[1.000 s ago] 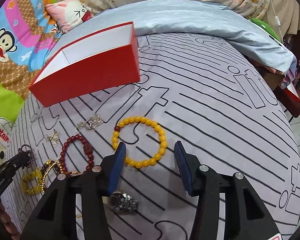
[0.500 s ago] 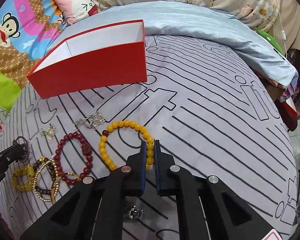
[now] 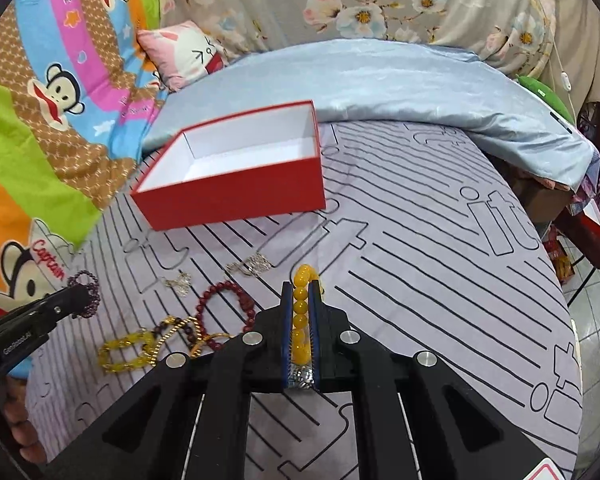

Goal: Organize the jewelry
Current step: 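Carry both bracelets into the red box and open both tools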

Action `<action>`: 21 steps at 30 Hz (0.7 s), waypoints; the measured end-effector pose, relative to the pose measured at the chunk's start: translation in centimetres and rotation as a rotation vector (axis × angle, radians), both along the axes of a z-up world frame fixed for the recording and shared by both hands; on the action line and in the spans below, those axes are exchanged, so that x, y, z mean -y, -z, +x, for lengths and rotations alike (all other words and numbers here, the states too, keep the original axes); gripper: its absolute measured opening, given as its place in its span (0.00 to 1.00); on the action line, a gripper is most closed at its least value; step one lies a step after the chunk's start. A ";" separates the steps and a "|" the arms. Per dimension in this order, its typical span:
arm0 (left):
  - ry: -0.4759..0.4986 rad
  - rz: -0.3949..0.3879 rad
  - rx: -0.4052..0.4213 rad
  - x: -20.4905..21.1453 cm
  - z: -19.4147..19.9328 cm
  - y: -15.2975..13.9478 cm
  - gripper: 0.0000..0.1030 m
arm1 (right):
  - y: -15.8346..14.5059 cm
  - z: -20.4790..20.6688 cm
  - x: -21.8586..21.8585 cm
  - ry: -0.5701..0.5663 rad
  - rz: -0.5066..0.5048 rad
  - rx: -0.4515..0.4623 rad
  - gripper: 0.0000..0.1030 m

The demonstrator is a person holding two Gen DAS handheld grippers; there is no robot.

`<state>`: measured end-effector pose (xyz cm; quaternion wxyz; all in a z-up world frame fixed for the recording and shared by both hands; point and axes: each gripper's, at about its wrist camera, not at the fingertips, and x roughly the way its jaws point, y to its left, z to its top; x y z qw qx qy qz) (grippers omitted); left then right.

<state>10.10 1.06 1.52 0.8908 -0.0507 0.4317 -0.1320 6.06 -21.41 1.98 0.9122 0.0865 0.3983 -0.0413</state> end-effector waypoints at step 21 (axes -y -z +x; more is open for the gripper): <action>0.081 0.045 0.127 5.2 15.2 -6.1 0.12 | -6.7 15.9 -0.2 -0.166 0.080 0.115 0.07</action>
